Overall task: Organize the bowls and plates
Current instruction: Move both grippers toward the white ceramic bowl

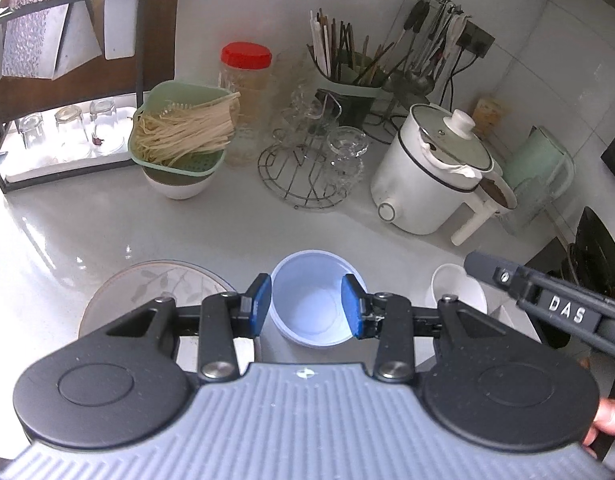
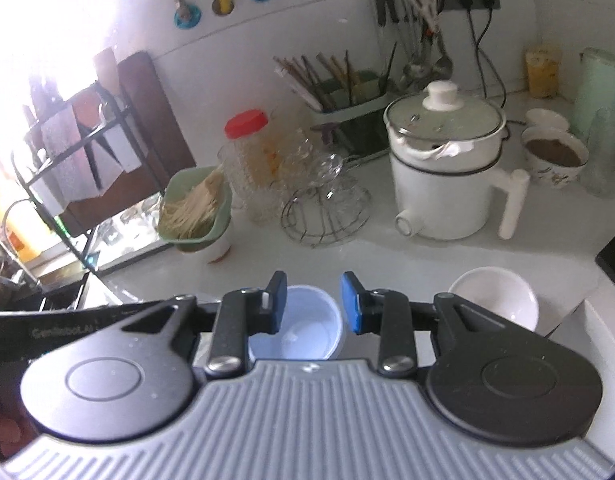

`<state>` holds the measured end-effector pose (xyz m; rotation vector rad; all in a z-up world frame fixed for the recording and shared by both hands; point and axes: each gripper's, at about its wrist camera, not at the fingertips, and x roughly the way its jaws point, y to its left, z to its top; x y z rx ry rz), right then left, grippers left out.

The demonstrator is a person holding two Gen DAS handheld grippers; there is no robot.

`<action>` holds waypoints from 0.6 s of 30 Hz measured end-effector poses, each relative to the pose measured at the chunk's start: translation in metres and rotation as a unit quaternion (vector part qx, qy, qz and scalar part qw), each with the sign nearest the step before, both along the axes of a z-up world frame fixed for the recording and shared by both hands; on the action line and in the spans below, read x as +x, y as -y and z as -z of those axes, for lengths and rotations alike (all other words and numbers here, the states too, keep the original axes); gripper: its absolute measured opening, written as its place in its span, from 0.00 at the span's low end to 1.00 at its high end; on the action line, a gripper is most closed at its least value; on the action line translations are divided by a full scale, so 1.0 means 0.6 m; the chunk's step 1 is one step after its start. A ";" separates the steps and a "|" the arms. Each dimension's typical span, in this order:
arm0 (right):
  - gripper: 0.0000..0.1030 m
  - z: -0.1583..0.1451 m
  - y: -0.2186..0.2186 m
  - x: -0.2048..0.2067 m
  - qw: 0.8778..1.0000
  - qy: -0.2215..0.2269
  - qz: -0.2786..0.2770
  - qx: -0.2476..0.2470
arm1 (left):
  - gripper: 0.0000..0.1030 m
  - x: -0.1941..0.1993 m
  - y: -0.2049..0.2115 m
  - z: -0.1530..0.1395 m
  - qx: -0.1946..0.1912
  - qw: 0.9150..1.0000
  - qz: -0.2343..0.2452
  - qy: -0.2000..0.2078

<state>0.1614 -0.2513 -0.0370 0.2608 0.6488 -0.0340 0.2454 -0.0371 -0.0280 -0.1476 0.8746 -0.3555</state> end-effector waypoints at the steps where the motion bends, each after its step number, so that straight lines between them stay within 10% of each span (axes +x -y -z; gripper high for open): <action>1: 0.33 -0.002 0.007 -0.001 1.000 0.004 0.002 0.001 | 0.43 -0.002 0.005 -0.001 0.000 1.000 0.003 -0.001; 18: 0.33 0.014 0.159 -0.009 0.997 0.012 0.040 -0.057 | 0.45 0.047 0.175 0.024 0.020 0.999 0.033 -0.014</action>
